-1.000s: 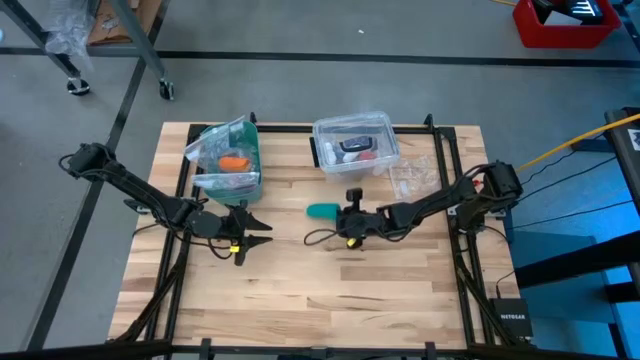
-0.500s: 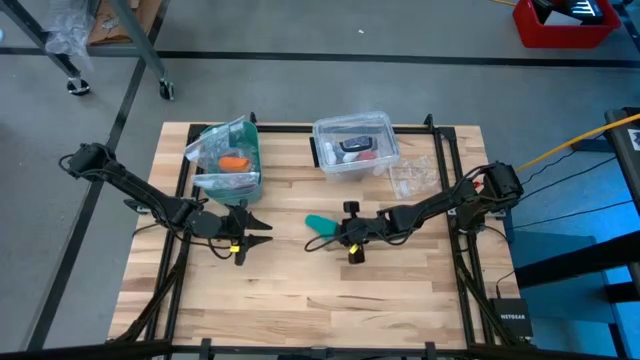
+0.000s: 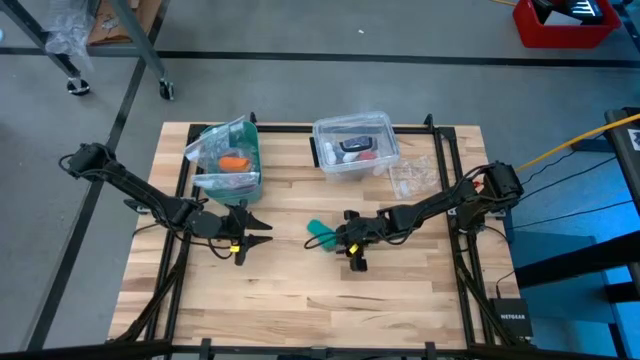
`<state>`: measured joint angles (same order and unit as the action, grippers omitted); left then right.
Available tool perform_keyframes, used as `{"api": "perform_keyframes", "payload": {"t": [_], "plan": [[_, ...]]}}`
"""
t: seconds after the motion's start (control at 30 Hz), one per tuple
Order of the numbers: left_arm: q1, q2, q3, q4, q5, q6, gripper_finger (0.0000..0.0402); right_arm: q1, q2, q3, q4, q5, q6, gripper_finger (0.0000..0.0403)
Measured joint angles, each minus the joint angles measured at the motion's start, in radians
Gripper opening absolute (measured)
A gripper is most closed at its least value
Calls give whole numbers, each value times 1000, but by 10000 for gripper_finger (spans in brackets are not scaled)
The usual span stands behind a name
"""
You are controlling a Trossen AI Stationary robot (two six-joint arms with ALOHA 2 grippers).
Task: Roll bandage
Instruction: Roll the green bandage, then open the transparent zip bag
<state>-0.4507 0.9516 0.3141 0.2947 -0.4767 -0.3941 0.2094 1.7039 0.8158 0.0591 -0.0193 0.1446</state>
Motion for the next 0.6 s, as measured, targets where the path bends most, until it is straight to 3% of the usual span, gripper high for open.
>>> {"api": "perform_keyframes", "payload": {"t": [0.2,0.6], "plan": [[0,0,0,0,0,0,141,0,0,0,-2,-125,76,134],[0,0,0,0,0,0,141,0,0,0,-47,-209,238,134]]}}
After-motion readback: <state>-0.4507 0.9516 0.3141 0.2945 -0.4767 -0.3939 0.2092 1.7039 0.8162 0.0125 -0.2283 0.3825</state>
